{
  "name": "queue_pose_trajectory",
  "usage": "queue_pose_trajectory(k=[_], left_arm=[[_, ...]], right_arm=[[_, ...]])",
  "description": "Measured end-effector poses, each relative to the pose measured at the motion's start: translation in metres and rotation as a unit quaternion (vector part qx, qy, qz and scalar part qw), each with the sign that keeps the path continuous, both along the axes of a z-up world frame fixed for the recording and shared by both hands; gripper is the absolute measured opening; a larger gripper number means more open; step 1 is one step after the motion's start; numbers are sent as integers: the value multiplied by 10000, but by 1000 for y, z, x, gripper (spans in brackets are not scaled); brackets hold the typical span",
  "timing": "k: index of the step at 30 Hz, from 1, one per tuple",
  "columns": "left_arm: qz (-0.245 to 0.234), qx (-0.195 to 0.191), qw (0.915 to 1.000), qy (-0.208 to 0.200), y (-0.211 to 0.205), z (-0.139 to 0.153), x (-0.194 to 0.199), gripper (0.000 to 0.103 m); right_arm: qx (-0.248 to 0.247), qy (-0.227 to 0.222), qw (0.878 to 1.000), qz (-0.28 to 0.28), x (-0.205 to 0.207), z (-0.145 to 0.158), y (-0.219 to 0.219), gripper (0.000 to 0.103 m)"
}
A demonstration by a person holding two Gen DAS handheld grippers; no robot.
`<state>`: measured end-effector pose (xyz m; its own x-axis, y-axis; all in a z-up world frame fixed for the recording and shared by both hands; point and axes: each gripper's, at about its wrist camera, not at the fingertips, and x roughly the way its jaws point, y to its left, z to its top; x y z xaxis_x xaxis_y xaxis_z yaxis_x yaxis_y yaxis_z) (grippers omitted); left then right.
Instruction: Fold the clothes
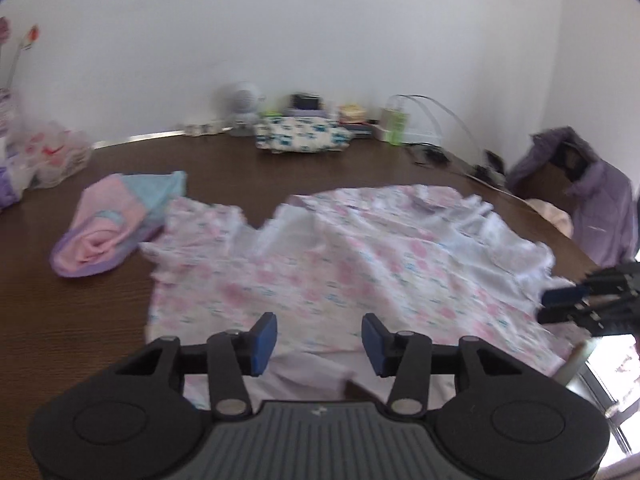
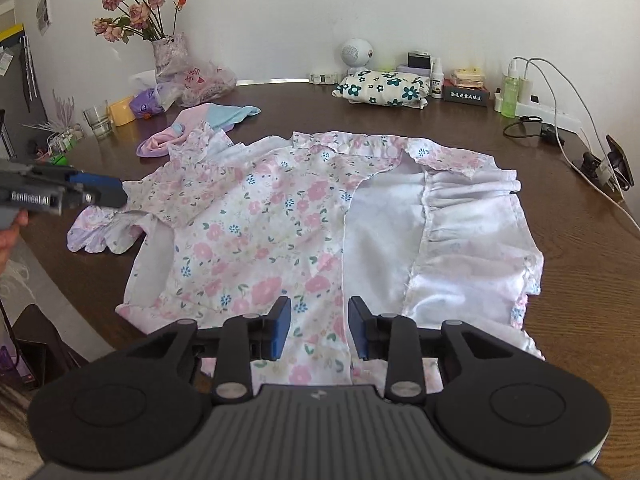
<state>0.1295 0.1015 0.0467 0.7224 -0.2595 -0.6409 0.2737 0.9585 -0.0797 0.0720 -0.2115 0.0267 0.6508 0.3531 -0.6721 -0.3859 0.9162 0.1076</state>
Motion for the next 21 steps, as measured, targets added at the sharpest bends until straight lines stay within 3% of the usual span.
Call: queue_pose_trajectory(k=[3, 7, 11, 15, 17, 18, 21], left_arm=[[520, 90, 9982, 281, 34, -2, 49, 43], [630, 0, 9948, 798, 59, -20, 104, 39], [590, 247, 9949, 786, 62, -40, 133, 38], [499, 86, 9962, 703, 67, -49, 145, 37], [415, 28, 9967, 699, 67, -50, 147, 12], [389, 51, 9968, 691, 66, -50, 146, 5], [554, 430, 9963, 487, 61, -48, 141, 5]], right_arm=[[-65, 113, 9999, -28, 20, -9, 19, 31], [-182, 148, 9997, -61, 39, -19, 42, 31], [-181, 97, 9998, -67, 44, -24, 52, 31], [-143, 82, 9998, -95, 45, -27, 54, 36], [-211, 61, 9997, -67, 44, -27, 57, 37], [-247, 50, 9997, -58, 44, -27, 58, 37], [-361, 6, 9993, -60, 42, -27, 61, 37]])
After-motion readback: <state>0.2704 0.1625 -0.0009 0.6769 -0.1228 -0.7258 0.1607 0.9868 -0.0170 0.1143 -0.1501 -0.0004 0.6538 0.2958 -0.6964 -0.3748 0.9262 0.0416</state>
